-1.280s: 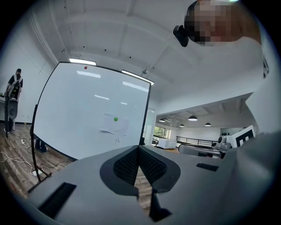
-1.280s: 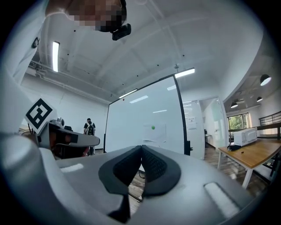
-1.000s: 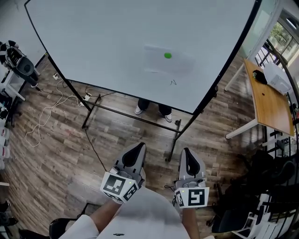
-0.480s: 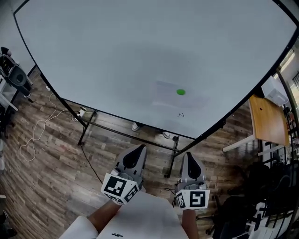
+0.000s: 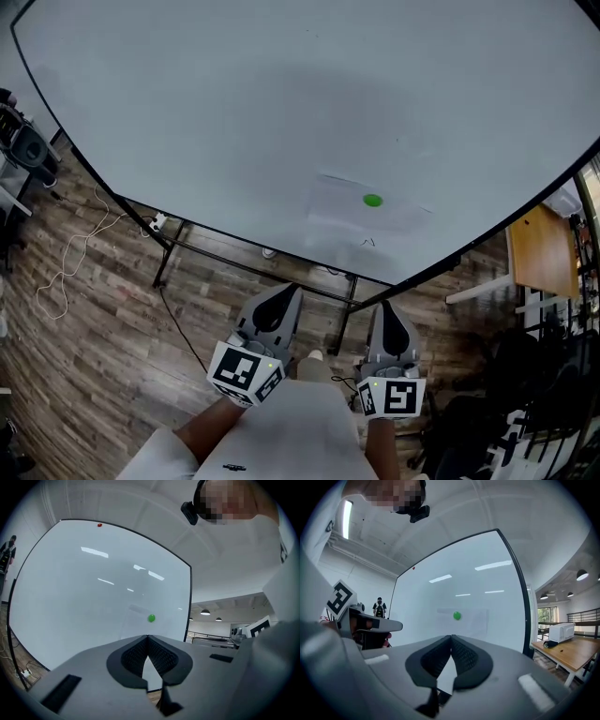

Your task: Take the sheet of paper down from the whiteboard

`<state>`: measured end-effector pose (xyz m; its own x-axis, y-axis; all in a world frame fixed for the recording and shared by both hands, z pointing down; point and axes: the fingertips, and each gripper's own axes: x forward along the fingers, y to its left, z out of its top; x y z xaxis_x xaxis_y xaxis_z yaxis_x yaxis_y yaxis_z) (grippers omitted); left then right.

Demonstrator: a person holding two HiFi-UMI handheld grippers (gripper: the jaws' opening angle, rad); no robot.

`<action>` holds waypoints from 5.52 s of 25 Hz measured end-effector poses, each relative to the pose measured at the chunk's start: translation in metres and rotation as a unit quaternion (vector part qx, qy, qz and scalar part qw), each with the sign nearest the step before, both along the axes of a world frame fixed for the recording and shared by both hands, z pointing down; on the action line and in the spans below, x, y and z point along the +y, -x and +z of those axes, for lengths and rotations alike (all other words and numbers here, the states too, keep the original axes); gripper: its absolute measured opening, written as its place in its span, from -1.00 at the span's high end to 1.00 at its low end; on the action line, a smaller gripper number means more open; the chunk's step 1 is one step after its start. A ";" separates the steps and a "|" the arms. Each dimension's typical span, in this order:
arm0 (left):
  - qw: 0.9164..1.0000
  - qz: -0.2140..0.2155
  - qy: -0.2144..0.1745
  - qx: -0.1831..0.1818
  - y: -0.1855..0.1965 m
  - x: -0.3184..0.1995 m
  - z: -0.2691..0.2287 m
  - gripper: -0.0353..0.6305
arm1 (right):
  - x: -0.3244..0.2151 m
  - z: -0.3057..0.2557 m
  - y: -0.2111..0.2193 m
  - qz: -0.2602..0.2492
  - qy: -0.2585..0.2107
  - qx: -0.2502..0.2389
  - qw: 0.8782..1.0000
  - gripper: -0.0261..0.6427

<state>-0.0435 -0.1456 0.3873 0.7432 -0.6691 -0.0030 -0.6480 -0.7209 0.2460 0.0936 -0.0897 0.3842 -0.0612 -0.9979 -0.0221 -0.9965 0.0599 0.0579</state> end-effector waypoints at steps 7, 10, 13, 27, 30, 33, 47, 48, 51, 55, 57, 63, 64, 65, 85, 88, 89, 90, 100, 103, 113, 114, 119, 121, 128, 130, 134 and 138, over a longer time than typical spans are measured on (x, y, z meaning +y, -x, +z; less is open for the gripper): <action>1.000 -0.013 0.002 -0.007 -0.016 -0.010 -0.007 0.88 | -0.018 -0.002 -0.015 -0.017 -0.001 -0.013 1.000 0.93; 1.000 -0.012 0.002 -0.010 -0.025 -0.018 -0.008 0.88 | -0.028 -0.003 -0.020 -0.021 -0.002 -0.016 1.000 0.93; 1.000 -0.007 0.001 -0.012 -0.038 -0.020 -0.009 0.88 | -0.029 -0.007 -0.028 -0.023 -0.009 -0.016 1.000 0.93; 1.000 -0.003 -0.012 -0.014 -0.092 -0.048 -0.018 0.88 | -0.064 -0.027 -0.080 -0.038 -0.033 -0.010 0.999 0.85; 1.000 -0.007 -0.013 -0.016 -0.097 -0.052 -0.018 0.88 | -0.076 -0.033 -0.088 -0.054 -0.037 -0.012 0.998 0.77; 1.000 -0.012 -0.014 -0.017 -0.098 -0.053 -0.020 0.88 | -0.086 -0.038 -0.093 -0.070 -0.037 -0.014 0.997 0.69; 0.999 -0.029 -0.013 -0.015 -0.098 -0.067 -0.023 0.88 | -0.120 -0.045 -0.091 -0.106 -0.026 0.009 0.994 0.67; 0.999 -0.030 -0.013 -0.015 -0.098 -0.067 -0.023 0.88 | -0.120 -0.045 -0.091 -0.107 -0.027 0.008 0.994 0.67; 0.999 -0.030 -0.014 -0.016 -0.099 -0.069 -0.023 0.88 | -0.121 -0.043 -0.091 -0.109 -0.025 0.009 0.994 0.67; 0.999 -0.027 -0.016 -0.017 -0.103 -0.070 -0.023 0.88 | -0.124 -0.041 -0.095 -0.102 -0.019 0.015 0.995 0.74; 0.999 -0.024 -0.019 -0.018 -0.107 -0.072 -0.025 0.88 | -0.125 -0.040 -0.098 -0.095 -0.016 0.019 0.995 0.85; 0.999 -0.024 -0.030 -0.026 -0.113 -0.074 -0.032 0.88 | -0.127 -0.041 -0.099 -0.090 -0.011 0.018 0.996 0.89; 0.999 -0.025 -0.032 -0.029 -0.115 -0.074 -0.033 0.87 | -0.127 -0.041 -0.099 -0.090 -0.011 0.016 0.996 0.89; 0.999 -0.026 -0.034 -0.031 -0.116 -0.075 -0.034 0.87 | -0.126 -0.041 -0.100 -0.090 -0.011 0.016 0.996 0.89; 0.995 -0.070 -0.049 -0.049 -0.140 -0.104 -0.045 0.49 | -0.127 -0.039 -0.100 -0.099 -0.005 0.011 0.995 0.89; 0.994 -0.079 -0.049 -0.055 -0.145 -0.109 -0.046 0.47 | -0.127 -0.040 -0.099 -0.104 -0.006 0.010 0.995 0.89; 0.994 -0.081 -0.049 -0.056 -0.146 -0.111 -0.047 0.47 | -0.127 -0.040 -0.099 -0.105 -0.006 0.010 0.994 0.89; 0.994 -0.083 -0.049 -0.057 -0.148 -0.112 -0.048 0.47 | -0.127 -0.040 -0.099 -0.107 -0.007 0.010 0.994 0.89; 0.989 -0.126 -0.041 -0.065 -0.147 -0.119 -0.046 0.52 | -0.127 -0.041 -0.100 -0.108 -0.008 0.007 0.994 0.89; 0.990 -0.120 -0.040 -0.057 -0.146 -0.119 -0.047 0.53 | -0.127 -0.041 -0.100 -0.107 -0.009 0.007 0.994 0.89; 0.995 -0.090 -0.027 -0.041 -0.145 -0.117 -0.048 0.53 | -0.125 -0.046 -0.100 -0.097 -0.014 0.008 0.995 0.89; 0.995 -0.087 -0.024 -0.040 -0.144 -0.117 -0.047 0.53 | -0.125 -0.047 -0.099 -0.096 -0.015 0.007 0.995 0.89; 0.996 -0.082 -0.014 -0.032 -0.131 -0.107 -0.039 0.53 | -0.116 -0.044 -0.090 -0.090 -0.014 0.007 0.996 0.89; 0.996 -0.081 -0.013 -0.029 -0.122 -0.099 -0.037 0.53 | -0.108 -0.042 -0.085 -0.087 -0.013 0.008 0.996 0.89; 0.997 -0.071 -0.011 -0.019 -0.093 -0.069 -0.034 0.53 | -0.072 -0.039 -0.082 -0.061 -0.016 0.003 0.998 0.89; 0.998 -0.067 -0.011 -0.018 -0.083 -0.061 -0.033 0.53 | -0.062 -0.038 -0.081 -0.049 -0.018 0.000 0.999 0.89; 0.998 -0.058 -0.011 -0.018 -0.064 -0.046 -0.031 0.53 | -0.041 -0.037 -0.080 -0.019 -0.023 -0.005 1.000 0.89; 0.999 -0.043 -0.014 -0.019 -0.051 -0.031 -0.032 0.53 | -0.017 -0.038 -0.082 0.013 -0.030 -0.003 0.999 0.89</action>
<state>0.0071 -0.1769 0.3551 0.6822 -0.7311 0.0052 -0.7170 -0.6676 0.2004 0.1757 -0.1072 0.3461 -0.0358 -0.9960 -0.0825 -0.9980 0.0313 0.0547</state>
